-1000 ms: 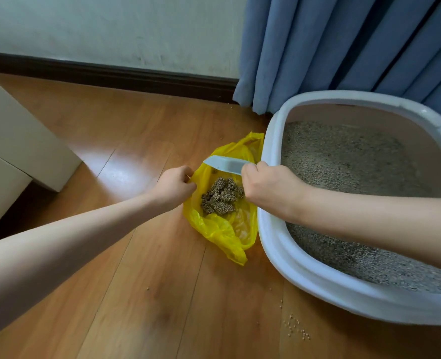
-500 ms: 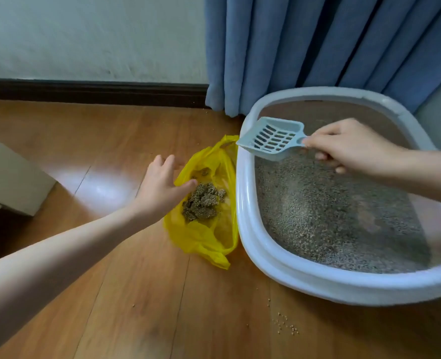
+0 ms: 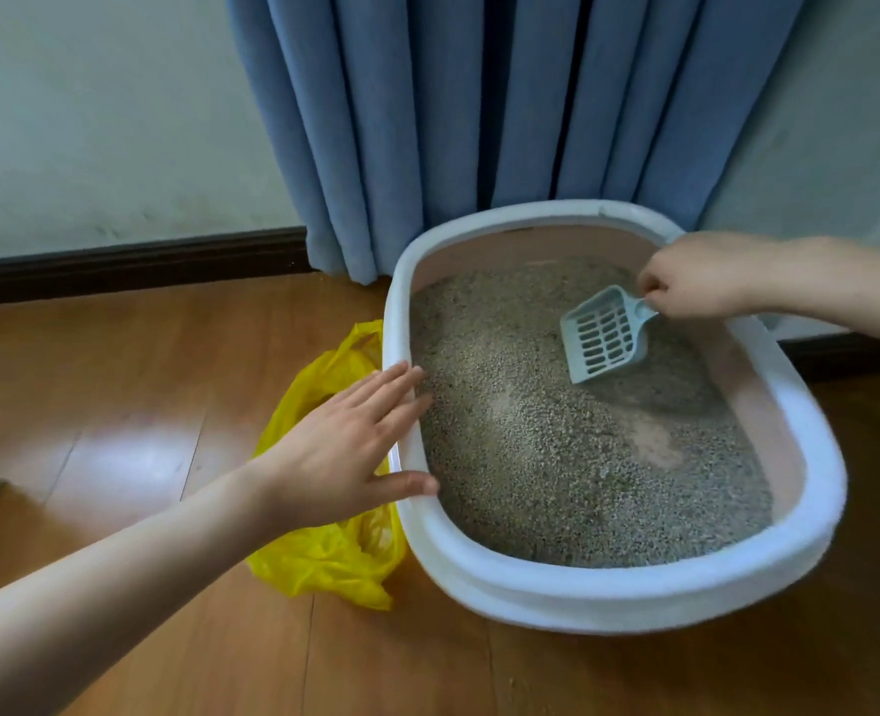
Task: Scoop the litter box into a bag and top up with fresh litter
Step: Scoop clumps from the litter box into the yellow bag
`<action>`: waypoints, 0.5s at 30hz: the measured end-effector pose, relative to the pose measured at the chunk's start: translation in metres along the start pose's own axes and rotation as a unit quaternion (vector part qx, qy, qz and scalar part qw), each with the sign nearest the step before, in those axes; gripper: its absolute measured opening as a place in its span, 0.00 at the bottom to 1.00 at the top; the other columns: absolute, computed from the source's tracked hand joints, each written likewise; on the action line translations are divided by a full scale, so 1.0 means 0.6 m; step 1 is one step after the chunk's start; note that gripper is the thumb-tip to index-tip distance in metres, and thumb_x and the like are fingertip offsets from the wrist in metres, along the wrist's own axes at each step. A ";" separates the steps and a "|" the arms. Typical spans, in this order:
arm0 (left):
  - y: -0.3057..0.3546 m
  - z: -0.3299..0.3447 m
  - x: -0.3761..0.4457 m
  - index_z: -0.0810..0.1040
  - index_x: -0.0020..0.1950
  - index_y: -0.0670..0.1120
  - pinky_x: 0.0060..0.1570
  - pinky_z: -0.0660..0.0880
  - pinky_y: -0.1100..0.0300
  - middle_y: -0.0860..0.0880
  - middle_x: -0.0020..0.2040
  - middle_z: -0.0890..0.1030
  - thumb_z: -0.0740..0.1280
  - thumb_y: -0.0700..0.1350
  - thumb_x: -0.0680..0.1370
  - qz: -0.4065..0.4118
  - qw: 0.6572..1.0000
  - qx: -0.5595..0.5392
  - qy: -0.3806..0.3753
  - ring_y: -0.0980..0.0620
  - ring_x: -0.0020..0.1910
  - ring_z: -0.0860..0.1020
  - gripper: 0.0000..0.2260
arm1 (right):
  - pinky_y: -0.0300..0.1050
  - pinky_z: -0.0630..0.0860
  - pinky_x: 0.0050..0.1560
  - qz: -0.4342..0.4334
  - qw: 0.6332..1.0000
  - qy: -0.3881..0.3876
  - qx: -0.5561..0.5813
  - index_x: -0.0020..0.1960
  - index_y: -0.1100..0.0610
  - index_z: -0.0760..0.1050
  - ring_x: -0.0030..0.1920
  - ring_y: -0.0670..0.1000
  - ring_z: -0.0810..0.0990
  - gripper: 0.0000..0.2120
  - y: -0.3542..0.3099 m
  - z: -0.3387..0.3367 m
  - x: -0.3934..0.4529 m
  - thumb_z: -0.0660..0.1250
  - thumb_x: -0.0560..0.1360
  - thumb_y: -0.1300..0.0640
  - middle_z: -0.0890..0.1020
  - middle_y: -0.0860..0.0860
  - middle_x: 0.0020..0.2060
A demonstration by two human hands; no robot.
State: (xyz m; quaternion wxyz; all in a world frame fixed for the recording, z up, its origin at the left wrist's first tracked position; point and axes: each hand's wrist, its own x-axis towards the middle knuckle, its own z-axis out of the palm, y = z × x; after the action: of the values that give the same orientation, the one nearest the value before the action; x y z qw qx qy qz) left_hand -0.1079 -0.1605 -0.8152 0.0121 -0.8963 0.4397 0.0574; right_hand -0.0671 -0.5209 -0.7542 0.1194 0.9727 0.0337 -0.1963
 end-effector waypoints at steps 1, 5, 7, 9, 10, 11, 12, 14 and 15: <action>-0.004 0.001 0.000 0.67 0.73 0.41 0.74 0.48 0.52 0.41 0.76 0.60 0.51 0.73 0.74 0.009 1.000 0.008 -0.008 0.46 0.76 0.53 0.42 | 0.45 0.74 0.36 0.011 1.000 -0.002 -0.021 0.38 0.52 0.76 0.36 0.51 0.77 0.10 0.009 0.004 0.010 0.60 0.77 0.55 0.78 0.50 0.34; -0.016 -0.005 0.002 0.66 0.74 0.41 0.71 0.51 0.43 0.39 0.76 0.58 0.52 0.77 0.71 0.039 0.998 0.037 -0.031 0.44 0.76 0.53 0.46 | 0.45 0.74 0.37 0.064 0.997 -0.047 -0.002 0.38 0.54 0.75 0.36 0.51 0.77 0.08 0.041 -0.002 0.045 0.62 0.75 0.57 0.78 0.51 0.36; -0.018 -0.006 0.006 0.68 0.72 0.41 0.70 0.54 0.41 0.39 0.75 0.61 0.53 0.77 0.70 0.042 0.997 0.052 -0.033 0.44 0.75 0.56 0.47 | 0.43 0.68 0.34 0.090 0.994 -0.056 0.036 0.38 0.56 0.75 0.33 0.51 0.73 0.08 0.052 -0.014 0.061 0.62 0.75 0.59 0.77 0.51 0.34; -0.019 -0.004 0.010 0.70 0.71 0.41 0.68 0.58 0.40 0.39 0.73 0.64 0.54 0.78 0.69 0.043 0.997 0.057 -0.028 0.44 0.74 0.59 0.47 | 0.42 0.64 0.32 0.117 0.990 -0.059 0.047 0.34 0.57 0.71 0.32 0.51 0.69 0.10 0.055 -0.023 0.080 0.62 0.74 0.62 0.74 0.53 0.31; -0.019 -0.003 0.011 0.71 0.70 0.41 0.68 0.59 0.41 0.39 0.73 0.65 0.54 0.78 0.68 0.041 0.997 0.054 -0.023 0.45 0.74 0.60 0.47 | 0.42 0.64 0.32 0.127 0.989 -0.063 0.041 0.34 0.58 0.69 0.31 0.51 0.69 0.11 0.054 -0.024 0.090 0.61 0.75 0.62 0.73 0.53 0.31; -0.019 -0.001 0.010 0.71 0.70 0.41 0.69 0.60 0.44 0.40 0.73 0.65 0.55 0.78 0.68 0.038 0.998 0.047 -0.017 0.45 0.74 0.60 0.47 | 0.42 0.65 0.33 0.136 0.988 -0.069 0.025 0.34 0.58 0.69 0.32 0.50 0.69 0.11 0.053 -0.021 0.100 0.61 0.76 0.62 0.74 0.53 0.32; -0.019 0.000 0.010 0.71 0.70 0.41 0.71 0.58 0.50 0.40 0.73 0.65 0.55 0.78 0.68 0.035 0.999 0.038 -0.012 0.45 0.74 0.60 0.47 | 0.41 0.66 0.32 0.141 0.987 -0.074 0.008 0.37 0.59 0.69 0.32 0.49 0.70 0.10 0.051 -0.016 0.110 0.62 0.76 0.61 0.74 0.52 0.33; -0.017 0.001 0.009 0.72 0.70 0.41 0.72 0.52 0.56 0.41 0.73 0.66 0.56 0.78 0.68 0.032 0.999 0.016 -0.005 0.45 0.74 0.60 0.47 | 0.39 0.65 0.30 0.139 0.987 -0.077 0.005 0.42 0.58 0.70 0.32 0.48 0.71 0.05 0.048 -0.001 0.125 0.62 0.77 0.60 0.75 0.52 0.36; -0.017 0.002 0.009 0.72 0.70 0.41 0.72 0.51 0.57 0.41 0.73 0.65 0.56 0.78 0.68 0.031 0.999 0.009 -0.004 0.45 0.74 0.60 0.47 | 0.40 0.65 0.29 0.132 0.988 -0.073 0.024 0.42 0.58 0.71 0.32 0.48 0.70 0.05 0.048 0.005 0.132 0.62 0.77 0.59 0.74 0.52 0.36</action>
State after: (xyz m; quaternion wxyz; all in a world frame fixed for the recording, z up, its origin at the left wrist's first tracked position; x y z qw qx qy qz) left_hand -0.0964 -0.1583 -0.8171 0.0202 -0.8818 0.4677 0.0571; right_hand 0.0080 -0.5482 -0.7811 0.1227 0.9543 -0.1083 -0.2499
